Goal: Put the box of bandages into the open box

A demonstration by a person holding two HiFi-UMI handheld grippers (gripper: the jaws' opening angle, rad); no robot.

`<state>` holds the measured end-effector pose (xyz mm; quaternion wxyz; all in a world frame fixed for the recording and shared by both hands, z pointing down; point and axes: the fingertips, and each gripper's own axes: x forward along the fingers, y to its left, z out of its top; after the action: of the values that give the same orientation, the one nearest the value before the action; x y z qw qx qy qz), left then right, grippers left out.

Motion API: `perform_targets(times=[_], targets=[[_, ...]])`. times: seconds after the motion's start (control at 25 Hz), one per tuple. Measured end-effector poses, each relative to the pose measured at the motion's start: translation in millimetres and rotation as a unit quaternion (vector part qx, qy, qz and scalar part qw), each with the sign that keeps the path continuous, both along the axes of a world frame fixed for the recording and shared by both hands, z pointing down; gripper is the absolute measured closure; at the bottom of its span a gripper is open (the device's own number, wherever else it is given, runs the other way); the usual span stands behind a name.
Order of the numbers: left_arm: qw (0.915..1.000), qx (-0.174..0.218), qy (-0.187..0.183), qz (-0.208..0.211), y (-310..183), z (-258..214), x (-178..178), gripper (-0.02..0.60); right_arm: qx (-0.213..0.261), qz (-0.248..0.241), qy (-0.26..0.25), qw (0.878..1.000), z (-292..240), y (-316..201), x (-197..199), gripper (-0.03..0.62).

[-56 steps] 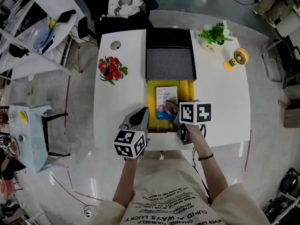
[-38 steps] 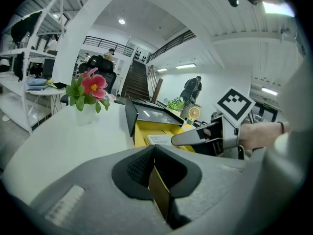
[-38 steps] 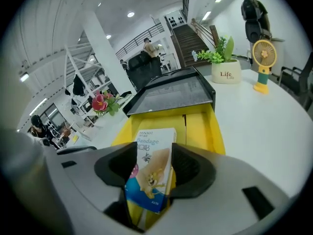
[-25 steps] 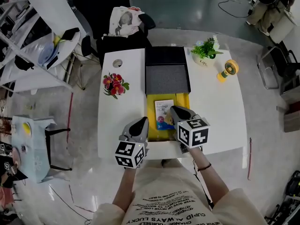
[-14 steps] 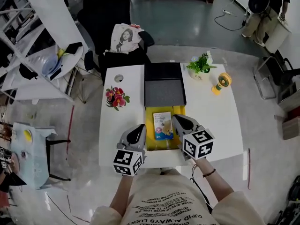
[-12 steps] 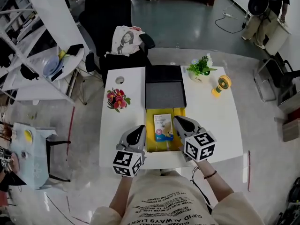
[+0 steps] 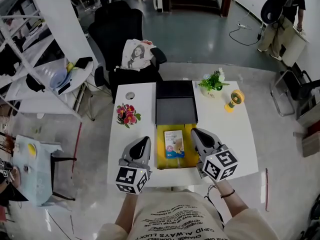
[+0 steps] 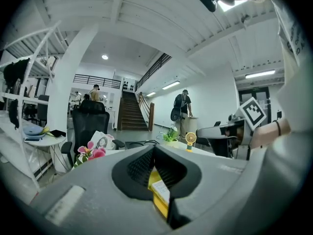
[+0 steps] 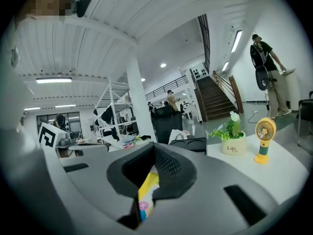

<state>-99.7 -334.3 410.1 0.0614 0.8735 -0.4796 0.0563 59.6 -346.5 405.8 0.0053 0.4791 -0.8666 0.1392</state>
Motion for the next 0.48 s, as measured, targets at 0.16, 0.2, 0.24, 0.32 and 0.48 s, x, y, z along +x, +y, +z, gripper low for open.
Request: perform_targets(times=[0.16, 0.2, 0.24, 0.32, 0.48], targets=[[0.9998, 0.02, 0.005, -0.009, -1.3, -15.4, -5.6, 0.56, 0.019, 0.005, -0.009, 1.0, -15.2, 1.3, 6.8, 0.589], [0.9996, 0.024, 0.005, -0.012, -1.3, -19.0, -7.4, 0.56, 0.024, 0.007, -0.012, 1.0, -19.0, 1.4, 8.4, 0.589], [0.9995, 0.028, 0.006, -0.014, -1.2, -22.0, -8.8, 0.56, 0.028, 0.009, -0.015, 0.999, -22.3, 1.5, 10.0, 0.589], [0.9992, 0.035, 0.009, -0.018, -1.1, -26.8, -10.3, 0.56, 0.034, 0.012, -0.019, 0.999, -27.0, 1.4, 13.2, 0.589], [0.9989, 0.04, 0.012, -0.02, 0.7, -31.6, -13.4, 0.56, 0.039, 0.014, -0.024, 0.999, -31.4, 1.6, 15.3, 0.589]])
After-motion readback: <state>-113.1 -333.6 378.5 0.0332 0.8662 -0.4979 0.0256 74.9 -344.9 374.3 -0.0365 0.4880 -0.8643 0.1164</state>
